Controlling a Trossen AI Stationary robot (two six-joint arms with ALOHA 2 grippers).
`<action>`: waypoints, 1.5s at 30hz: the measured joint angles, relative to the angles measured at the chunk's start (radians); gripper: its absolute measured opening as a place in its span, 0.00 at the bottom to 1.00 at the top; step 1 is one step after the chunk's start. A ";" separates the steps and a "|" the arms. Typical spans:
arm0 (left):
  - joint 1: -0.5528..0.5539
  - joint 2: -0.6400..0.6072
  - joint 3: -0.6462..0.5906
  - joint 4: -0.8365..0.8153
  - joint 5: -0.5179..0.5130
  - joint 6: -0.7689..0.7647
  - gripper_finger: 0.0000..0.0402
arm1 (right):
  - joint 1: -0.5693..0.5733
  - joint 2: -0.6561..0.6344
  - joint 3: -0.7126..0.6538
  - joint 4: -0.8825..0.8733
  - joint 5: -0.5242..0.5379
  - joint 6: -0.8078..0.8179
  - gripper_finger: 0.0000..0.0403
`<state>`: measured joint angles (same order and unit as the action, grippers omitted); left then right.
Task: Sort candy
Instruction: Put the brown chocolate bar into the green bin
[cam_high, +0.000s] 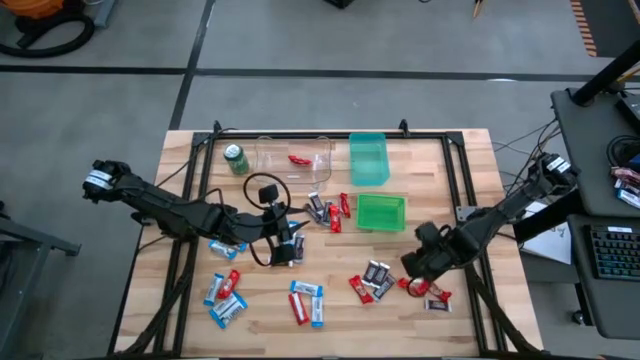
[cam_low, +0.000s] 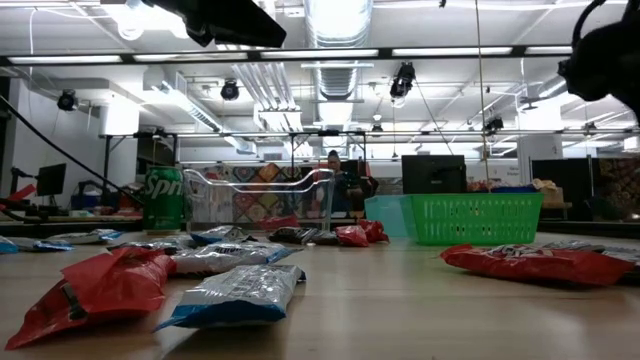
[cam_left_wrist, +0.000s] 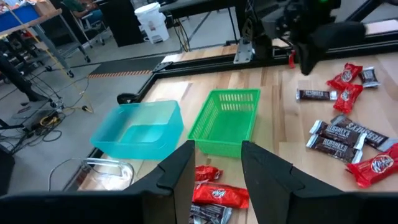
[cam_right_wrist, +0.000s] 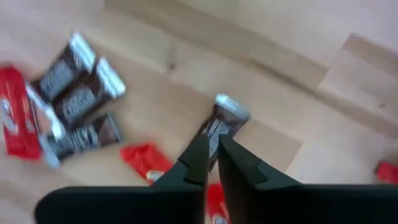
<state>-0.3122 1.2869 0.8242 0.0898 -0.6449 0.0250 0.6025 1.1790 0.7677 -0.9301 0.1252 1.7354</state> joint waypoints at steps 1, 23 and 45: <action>0.000 0.000 0.000 -0.001 0.000 0.006 0.28 | 0.000 0.011 0.000 -0.001 -0.006 -0.005 0.09; 0.002 0.000 -0.001 0.000 -0.001 0.014 0.28 | -0.001 0.265 0.000 0.069 -0.073 0.035 0.38; 0.003 0.000 -0.002 0.000 -0.002 0.014 0.28 | -0.001 0.201 0.017 -0.003 0.014 -0.010 0.04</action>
<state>-0.3092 1.2873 0.8223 0.0902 -0.6468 0.0394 0.6014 1.3796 0.7843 -0.9334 0.1393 1.7252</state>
